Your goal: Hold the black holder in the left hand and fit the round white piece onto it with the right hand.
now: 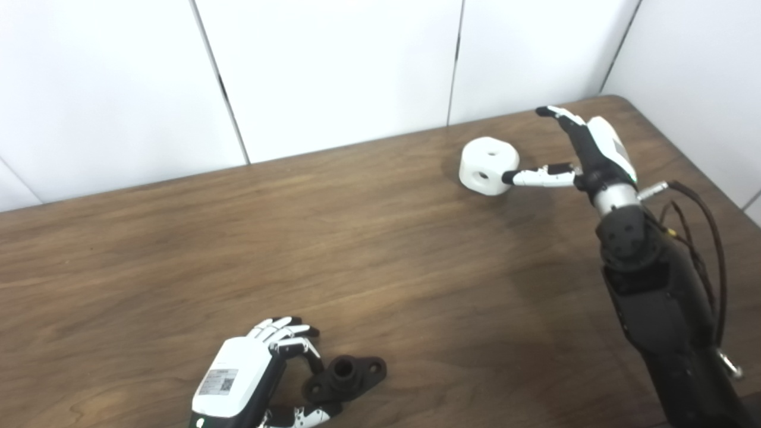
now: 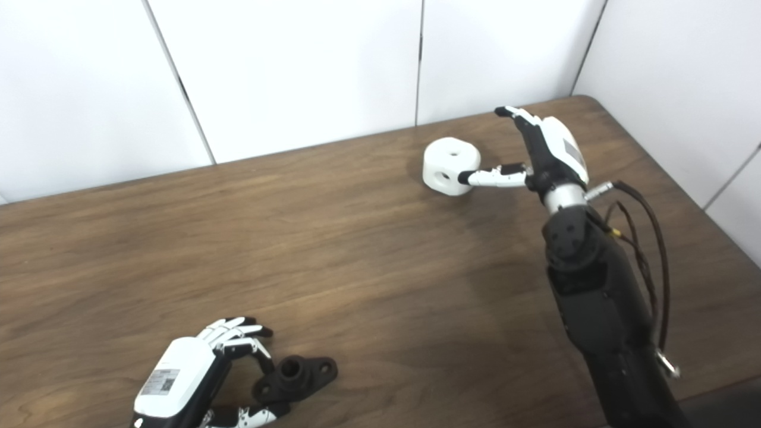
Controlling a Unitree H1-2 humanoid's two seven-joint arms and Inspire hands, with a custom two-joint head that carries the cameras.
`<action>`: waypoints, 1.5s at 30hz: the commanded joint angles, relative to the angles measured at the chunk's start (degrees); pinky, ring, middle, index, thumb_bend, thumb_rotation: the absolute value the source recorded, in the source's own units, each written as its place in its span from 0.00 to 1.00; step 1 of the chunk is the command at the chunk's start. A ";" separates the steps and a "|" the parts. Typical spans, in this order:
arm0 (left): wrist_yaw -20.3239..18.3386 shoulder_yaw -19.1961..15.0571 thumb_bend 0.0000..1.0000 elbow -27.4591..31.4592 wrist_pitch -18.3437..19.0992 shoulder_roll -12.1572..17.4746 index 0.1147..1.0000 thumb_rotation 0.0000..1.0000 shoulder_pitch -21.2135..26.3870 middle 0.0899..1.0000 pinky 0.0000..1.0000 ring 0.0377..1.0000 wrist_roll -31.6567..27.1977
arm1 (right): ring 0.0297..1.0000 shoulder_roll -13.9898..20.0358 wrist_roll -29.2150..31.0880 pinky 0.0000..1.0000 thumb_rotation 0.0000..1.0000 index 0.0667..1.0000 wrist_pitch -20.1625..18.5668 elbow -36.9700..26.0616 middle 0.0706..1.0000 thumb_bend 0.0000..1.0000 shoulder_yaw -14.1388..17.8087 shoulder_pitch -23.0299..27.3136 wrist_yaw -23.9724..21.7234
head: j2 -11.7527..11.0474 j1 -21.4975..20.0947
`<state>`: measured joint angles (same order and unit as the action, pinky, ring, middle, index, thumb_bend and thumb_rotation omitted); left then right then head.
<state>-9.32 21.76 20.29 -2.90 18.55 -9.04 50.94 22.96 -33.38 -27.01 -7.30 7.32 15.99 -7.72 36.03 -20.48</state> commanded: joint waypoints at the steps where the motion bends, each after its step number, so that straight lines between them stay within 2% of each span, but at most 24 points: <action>1: -2.79 -0.68 0.52 -2.17 1.54 2.08 0.42 0.06 -1.64 0.75 0.88 0.86 1.20 | 1.00 0.99 -1.88 0.92 0.28 0.85 0.11 -0.07 0.95 0.85 0.48 3.19 -1.20 | 0.01 -0.01; 6: -2.63 -0.76 0.52 -2.41 1.41 2.06 0.42 0.06 -1.49 0.75 0.88 0.86 1.06 | 1.00 0.80 -3.57 0.92 0.27 0.84 0.11 3.51 0.95 0.87 -0.20 5.20 -2.87 | 0.10 -0.22; 11: -2.85 -0.77 0.52 -2.41 1.72 1.95 0.42 0.06 -1.45 0.75 0.88 0.86 1.31 | 1.00 -0.75 -7.42 0.93 0.30 0.85 0.11 6.58 0.96 0.88 -0.07 7.50 -5.08 | 0.19 -0.30; 18: -2.97 -0.78 0.52 -2.46 2.07 1.69 0.42 0.06 -1.49 0.75 0.87 0.86 1.42 | 1.00 -2.30 -8.67 0.94 0.30 0.86 0.10 10.21 0.96 0.89 -0.42 10.10 -5.02 | 0.00 -0.22; 29: -3.25 -0.73 0.52 -2.20 2.10 1.45 0.42 0.06 -1.57 0.75 0.87 0.86 1.24 | 1.00 -2.37 -9.54 0.97 0.35 0.87 0.11 12.47 0.96 0.89 -2.33 11.64 -4.48 | 0.24 0.00; 45: -4.10 -0.74 0.52 -1.48 2.76 0.93 0.42 0.06 -1.65 0.76 0.87 0.86 1.53 | 1.00 -1.35 -9.09 1.00 0.33 0.80 0.12 12.72 0.95 0.85 -4.26 11.58 -3.89 | 0.33 0.06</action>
<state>-9.96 21.45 20.45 -2.88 18.18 -9.03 50.81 20.18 -42.15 -27.07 7.46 2.91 25.12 -13.29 36.30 -20.39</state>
